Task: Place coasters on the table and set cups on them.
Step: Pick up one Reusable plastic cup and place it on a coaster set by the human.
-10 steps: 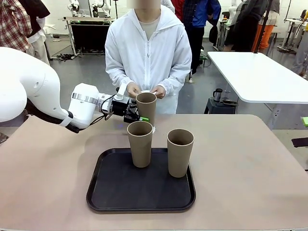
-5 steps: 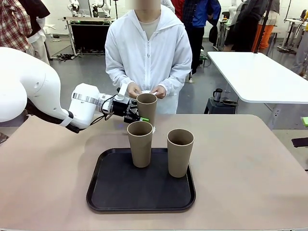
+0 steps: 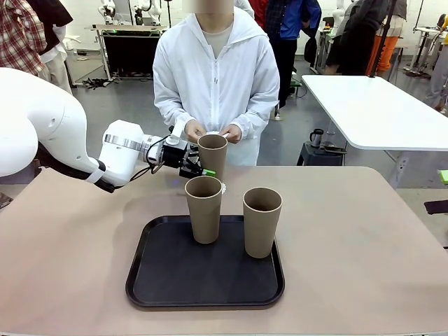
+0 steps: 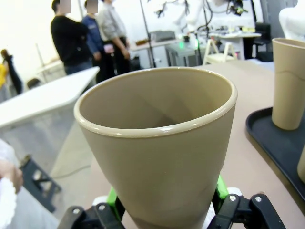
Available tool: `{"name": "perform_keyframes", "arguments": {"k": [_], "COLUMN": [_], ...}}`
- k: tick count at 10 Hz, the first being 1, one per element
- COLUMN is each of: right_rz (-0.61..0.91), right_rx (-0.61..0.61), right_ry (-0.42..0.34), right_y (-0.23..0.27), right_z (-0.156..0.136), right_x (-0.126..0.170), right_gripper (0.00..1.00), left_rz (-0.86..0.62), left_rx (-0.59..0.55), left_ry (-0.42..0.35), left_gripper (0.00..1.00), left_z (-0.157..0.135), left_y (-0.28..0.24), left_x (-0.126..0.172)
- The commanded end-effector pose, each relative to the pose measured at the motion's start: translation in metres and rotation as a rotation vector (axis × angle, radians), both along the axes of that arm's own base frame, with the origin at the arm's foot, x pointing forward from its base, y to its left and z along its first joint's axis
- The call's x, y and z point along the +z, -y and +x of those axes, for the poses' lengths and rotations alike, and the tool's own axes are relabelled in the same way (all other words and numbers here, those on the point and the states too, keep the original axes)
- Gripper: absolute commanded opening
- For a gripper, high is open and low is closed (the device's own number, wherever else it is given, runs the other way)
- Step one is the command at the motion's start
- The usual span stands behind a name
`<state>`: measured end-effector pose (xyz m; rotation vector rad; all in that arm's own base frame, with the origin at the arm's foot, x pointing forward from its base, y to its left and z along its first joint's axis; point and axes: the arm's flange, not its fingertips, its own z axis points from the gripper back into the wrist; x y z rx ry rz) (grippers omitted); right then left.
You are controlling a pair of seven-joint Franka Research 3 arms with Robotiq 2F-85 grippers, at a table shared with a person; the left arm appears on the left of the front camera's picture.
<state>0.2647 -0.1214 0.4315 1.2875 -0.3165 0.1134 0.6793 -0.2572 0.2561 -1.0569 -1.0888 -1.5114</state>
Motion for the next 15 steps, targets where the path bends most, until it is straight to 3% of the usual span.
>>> {"name": "perform_keyframes", "arguments": {"k": [1, 5, 15], "right_rz": [0.011, 0.011, 0.011], "right_rx": [0.006, 0.006, 0.006], "right_ry": [0.014, 0.014, 0.014], "right_y": [0.001, 0.001, 0.001], "right_z": [0.001, 0.001, 0.001], "right_x": [0.000, 0.000, 0.000], "right_gripper": [1.00, 1.00, 1.00], "left_rz": [0.017, 0.007, 0.000], "left_rx": [0.003, 0.009, 0.019], "left_ry": [-0.009, -0.063, -0.094], "left_gripper": [0.85, 0.85, 0.85], "left_z": [-0.004, -0.011, -0.015], "left_y": [-0.003, -0.003, -0.016], "left_x": [0.010, 0.009, -0.005]}}
